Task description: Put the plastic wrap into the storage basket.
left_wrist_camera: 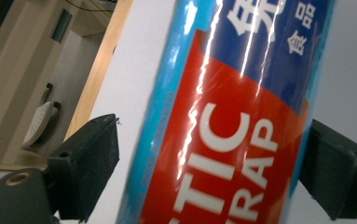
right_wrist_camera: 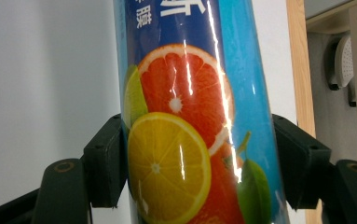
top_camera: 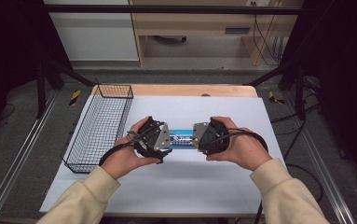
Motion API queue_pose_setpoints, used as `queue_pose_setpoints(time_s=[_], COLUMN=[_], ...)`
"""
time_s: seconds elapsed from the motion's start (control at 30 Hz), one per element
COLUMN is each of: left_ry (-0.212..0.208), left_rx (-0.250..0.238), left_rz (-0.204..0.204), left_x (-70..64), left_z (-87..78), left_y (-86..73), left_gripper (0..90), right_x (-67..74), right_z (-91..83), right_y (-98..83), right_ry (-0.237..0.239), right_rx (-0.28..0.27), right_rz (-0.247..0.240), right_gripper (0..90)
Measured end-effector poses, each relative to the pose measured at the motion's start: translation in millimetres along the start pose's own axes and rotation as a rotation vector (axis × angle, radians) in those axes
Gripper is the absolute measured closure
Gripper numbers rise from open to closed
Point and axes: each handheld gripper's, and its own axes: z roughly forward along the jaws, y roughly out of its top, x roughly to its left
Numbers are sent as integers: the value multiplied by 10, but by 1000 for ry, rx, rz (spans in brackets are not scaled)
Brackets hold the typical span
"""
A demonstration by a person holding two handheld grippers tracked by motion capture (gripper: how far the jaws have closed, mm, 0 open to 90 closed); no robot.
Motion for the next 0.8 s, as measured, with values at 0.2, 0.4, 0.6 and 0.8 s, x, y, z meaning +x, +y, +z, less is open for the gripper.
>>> queue_pose_setpoints(time_s=[0.2, 0.4, 0.6, 0.8], left_ry=[-6, -16, -32, -42], left_rx=[13, 41, 55, 37], left_rz=[13, -9, -8, -12], left_x=[-4, -26, -58, -73], left_z=[13, 42, 81, 119], left_y=[9, 19, 13, -29], left_gripper=[165, 219, 252, 251], right_x=[-4, 19, 33, 66], right_z=[-33, -29, 5, 25], right_y=[51, 79, 85, 102], right_ry=[-9, -2, 2, -1], right_rx=[-4, -1, 9, 16], right_rz=[-7, -23, -38, -44], right_gripper=[299, 300, 301, 302])
